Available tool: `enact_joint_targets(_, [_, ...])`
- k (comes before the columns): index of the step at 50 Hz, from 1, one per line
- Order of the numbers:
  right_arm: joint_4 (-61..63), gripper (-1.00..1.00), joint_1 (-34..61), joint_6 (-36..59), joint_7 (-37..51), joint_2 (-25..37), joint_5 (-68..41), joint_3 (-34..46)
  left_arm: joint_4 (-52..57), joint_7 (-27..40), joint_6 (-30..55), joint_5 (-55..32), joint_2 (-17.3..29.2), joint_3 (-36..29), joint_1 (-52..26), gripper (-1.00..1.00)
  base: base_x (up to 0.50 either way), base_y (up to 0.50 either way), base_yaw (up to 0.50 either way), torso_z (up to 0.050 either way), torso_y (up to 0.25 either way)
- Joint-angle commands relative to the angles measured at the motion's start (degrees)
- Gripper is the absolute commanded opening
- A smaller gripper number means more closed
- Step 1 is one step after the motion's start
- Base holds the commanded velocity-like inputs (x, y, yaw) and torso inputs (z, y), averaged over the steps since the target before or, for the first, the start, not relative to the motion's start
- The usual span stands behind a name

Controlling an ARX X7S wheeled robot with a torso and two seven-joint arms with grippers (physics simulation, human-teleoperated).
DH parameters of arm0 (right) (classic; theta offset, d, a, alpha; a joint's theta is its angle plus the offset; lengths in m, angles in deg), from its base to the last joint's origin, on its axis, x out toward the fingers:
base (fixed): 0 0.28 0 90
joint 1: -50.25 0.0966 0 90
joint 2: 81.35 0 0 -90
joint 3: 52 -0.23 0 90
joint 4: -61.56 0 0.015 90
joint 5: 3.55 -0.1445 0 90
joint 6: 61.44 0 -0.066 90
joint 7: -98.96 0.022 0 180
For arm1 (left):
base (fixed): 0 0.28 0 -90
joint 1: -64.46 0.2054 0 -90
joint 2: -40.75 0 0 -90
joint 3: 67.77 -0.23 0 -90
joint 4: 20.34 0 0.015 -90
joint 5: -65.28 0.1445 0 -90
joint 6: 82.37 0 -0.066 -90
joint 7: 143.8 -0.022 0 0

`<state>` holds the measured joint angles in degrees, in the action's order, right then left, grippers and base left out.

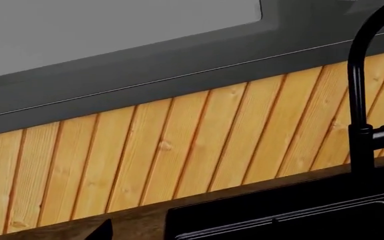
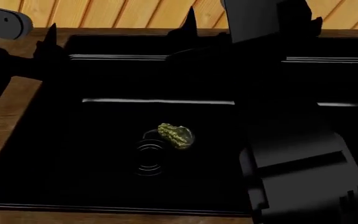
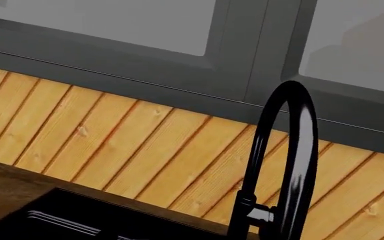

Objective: Pick the squash from the sink and place it on the plate located on the counter

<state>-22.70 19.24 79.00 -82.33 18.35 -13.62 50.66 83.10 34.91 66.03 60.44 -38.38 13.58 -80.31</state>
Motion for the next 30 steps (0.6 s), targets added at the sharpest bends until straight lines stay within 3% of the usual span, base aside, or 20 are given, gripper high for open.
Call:
enact_joint_targets(1, [-0.52, 1.00, 0.16, -0.97, -0.21, -0.40, 1.12, 0.02, -0.71, -0.56, -0.13, 0.64, -0.44, 0.49, -0.32, 1.00, 0.25, 0.00, 0.00, 0.000, 0.000])
enact_joint_targets(13, [-0.38, 1.00, 0.21, -0.89, 0.03, -0.22, 0.63, 0.20, -0.43, -0.28, -0.02, 0.17, -0.27, 0.66, -0.07, 1.00, 0.25, 0.00, 0.00, 0.000, 0.001])
enact_joint_targets(30, [-0.01, 1.00, 0.09, -1.23, 0.22, 0.25, 0.15, 0.78, -0.16, 0.25, 0.12, -0.47, -0.11, 1.07, 0.10, 1.00, 0.00, 0.00, 0.00, 0.000, 0.000])
